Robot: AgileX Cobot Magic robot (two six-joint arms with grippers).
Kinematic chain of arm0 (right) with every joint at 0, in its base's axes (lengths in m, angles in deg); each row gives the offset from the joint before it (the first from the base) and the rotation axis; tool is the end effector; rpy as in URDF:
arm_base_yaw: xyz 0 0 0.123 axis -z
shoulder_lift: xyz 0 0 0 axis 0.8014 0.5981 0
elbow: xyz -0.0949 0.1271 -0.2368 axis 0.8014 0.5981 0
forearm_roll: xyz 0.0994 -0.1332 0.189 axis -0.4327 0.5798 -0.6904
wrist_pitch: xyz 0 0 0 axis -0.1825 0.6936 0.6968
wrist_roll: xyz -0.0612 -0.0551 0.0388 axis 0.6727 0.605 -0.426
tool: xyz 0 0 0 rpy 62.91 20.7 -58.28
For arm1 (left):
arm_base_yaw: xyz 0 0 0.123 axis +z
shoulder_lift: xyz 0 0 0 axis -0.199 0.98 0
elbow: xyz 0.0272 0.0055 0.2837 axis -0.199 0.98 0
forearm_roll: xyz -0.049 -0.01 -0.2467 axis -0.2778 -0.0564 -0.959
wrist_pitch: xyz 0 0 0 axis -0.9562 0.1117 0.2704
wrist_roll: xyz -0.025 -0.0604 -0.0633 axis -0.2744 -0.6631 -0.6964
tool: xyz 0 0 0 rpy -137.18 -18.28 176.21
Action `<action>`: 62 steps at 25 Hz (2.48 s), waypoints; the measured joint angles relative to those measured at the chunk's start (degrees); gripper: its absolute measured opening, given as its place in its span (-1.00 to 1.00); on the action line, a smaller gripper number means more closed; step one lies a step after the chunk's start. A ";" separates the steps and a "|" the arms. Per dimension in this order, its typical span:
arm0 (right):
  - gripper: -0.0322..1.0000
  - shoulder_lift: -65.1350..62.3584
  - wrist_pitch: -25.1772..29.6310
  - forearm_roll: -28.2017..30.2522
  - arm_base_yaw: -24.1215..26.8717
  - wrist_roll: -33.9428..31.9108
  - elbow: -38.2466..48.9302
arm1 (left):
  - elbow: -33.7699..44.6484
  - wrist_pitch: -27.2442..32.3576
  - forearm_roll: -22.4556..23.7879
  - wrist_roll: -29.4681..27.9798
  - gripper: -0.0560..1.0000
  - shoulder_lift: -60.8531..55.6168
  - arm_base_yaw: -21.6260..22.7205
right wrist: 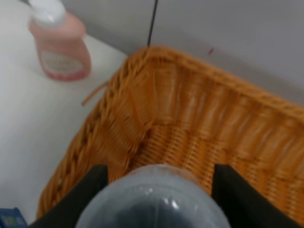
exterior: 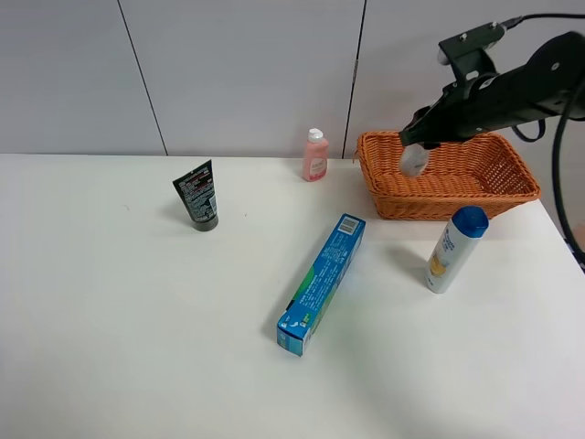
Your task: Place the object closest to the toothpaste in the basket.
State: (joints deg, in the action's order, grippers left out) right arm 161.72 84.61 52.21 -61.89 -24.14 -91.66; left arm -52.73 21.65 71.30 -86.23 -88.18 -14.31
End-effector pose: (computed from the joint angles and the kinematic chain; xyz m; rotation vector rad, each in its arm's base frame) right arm 0.3737 0.0659 0.2468 -0.5555 2.2073 0.0374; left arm -0.0065 -0.0014 0.2800 0.0508 2.0210 -0.0574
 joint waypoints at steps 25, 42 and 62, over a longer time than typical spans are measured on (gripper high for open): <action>0.55 -38.72 14.60 8.04 0.00 -19.14 0.31 | 0.00 0.00 0.00 0.00 0.99 0.00 0.00; 0.45 -87.61 46.36 22.21 0.00 -41.72 30.77 | 0.00 0.00 0.00 0.00 0.99 0.00 0.00; 0.44 -97.90 46.45 20.83 13.77 -43.04 37.47 | 0.00 0.00 0.00 0.00 0.99 0.00 0.00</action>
State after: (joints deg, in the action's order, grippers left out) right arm 63.82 131.06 73.04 -48.11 -67.18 -54.19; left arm -52.73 21.65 71.30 -86.23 -88.18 -14.31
